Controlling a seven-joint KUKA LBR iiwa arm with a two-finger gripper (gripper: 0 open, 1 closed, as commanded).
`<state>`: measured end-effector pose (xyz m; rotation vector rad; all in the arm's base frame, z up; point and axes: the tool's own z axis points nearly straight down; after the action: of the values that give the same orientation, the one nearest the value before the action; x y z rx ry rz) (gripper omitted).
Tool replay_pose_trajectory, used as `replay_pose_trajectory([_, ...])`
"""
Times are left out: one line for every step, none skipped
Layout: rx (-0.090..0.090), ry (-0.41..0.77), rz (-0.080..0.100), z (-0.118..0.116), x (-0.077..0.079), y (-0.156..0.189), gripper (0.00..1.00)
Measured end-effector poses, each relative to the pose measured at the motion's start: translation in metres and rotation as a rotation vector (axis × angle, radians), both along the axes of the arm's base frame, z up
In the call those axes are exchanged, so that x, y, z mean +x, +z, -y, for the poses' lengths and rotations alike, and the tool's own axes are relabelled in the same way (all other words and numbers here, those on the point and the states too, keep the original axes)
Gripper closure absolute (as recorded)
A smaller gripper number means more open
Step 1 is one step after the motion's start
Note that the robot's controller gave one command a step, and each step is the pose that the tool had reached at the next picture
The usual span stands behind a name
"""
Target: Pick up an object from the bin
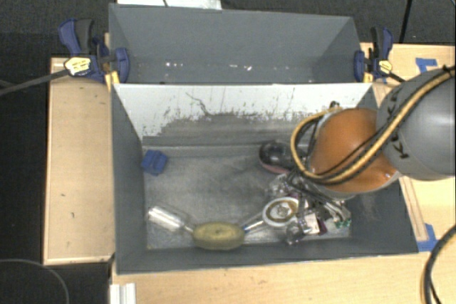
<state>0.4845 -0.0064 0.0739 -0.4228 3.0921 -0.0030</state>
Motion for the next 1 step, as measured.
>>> replay_pose_trajectory([0.004,-0.196,-0.007,0.0467,-0.0020,-0.0012,0.00])
